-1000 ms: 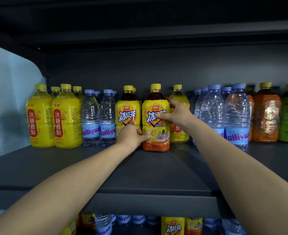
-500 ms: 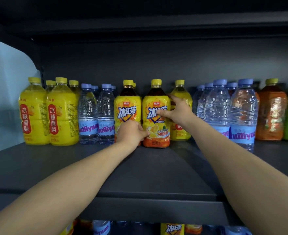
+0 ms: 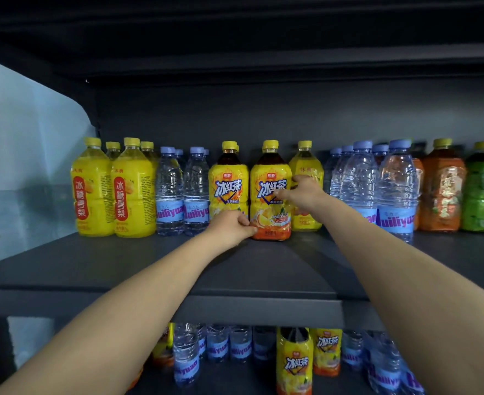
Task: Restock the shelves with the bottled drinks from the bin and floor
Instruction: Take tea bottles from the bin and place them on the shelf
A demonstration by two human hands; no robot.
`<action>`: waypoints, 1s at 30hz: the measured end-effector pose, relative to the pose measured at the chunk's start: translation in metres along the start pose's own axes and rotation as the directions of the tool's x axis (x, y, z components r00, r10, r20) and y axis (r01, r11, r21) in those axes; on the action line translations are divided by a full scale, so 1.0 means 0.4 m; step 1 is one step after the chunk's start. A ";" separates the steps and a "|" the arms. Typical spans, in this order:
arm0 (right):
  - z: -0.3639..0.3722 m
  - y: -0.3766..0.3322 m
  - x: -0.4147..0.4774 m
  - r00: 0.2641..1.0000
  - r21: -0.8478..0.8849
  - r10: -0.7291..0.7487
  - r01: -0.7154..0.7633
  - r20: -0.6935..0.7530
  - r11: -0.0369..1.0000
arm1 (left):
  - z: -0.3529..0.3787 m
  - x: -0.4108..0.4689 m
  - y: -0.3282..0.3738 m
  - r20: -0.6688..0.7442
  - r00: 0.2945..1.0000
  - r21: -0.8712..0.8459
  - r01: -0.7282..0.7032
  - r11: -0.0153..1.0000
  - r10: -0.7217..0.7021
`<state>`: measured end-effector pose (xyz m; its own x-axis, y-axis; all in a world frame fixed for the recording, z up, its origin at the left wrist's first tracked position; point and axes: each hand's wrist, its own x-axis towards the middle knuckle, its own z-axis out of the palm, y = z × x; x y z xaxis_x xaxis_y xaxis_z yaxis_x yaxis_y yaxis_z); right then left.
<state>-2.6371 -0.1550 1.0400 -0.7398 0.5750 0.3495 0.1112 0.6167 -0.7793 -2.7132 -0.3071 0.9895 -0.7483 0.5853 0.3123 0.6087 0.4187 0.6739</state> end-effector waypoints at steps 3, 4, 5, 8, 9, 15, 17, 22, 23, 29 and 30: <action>-0.007 -0.012 -0.036 1.000 -0.016 0.017 -0.017 0.012 1.000 | -0.029 -0.048 -0.001 -0.014 1.000 -0.028 0.006 1.000 -0.007; -0.009 -0.016 -0.050 1.000 -0.012 0.017 -0.017 0.017 1.000 | -0.040 -0.065 -0.001 -0.031 0.999 -0.043 0.014 0.999 -0.015; -0.010 -0.018 -0.062 0.999 -0.009 0.017 -0.017 0.028 1.000 | -0.051 -0.085 0.001 -0.046 0.999 -0.061 0.022 0.998 -0.024; -0.015 -0.019 -0.099 0.996 -0.067 -0.002 0.007 0.086 0.998 | -0.084 -0.141 0.005 -0.083 0.995 -0.084 0.046 0.995 -0.053; -0.018 -0.019 -0.110 0.994 -0.089 -0.013 0.023 0.105 0.996 | -0.097 -0.160 0.009 -0.103 0.993 -0.079 0.052 0.996 -0.060; -0.026 -0.026 -0.171 0.956 -0.192 -0.131 0.185 0.264 0.964 | -0.150 -0.273 0.034 -0.234 0.957 -0.030 0.171 0.985 -0.174; -0.025 -0.027 -0.192 0.927 -0.209 -0.172 0.251 0.334 0.945 | -0.155 -0.322 0.040 -0.280 0.939 0.026 0.217 0.976 -0.201; -0.023 -0.014 -0.269 0.826 -0.217 -0.293 0.436 0.482 0.873 | -0.144 -0.483 0.060 -0.415 0.856 0.090 0.376 0.922 -0.308; -0.020 -0.010 -0.288 0.799 -0.193 -0.322 0.470 0.508 0.861 | -0.137 -0.520 0.066 -0.442 0.836 0.100 0.406 0.908 -0.325; -0.005 -0.015 -0.444 0.634 -0.035 -0.473 0.619 0.612 0.784 | -0.109 -0.762 0.127 -0.537 0.712 0.133 0.602 0.787 -0.453; -0.001 -0.022 -0.473 0.607 -0.011 -0.491 0.636 0.625 0.771 | -0.110 -0.805 0.142 -0.553 0.691 0.147 0.631 0.762 -0.465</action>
<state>-2.4979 -0.2690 0.9810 -0.9183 -0.2903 0.2692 -0.3773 0.8477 -0.3729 -2.4494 -0.5022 0.9568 -0.9462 -0.1747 0.2725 0.0305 0.7901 0.6123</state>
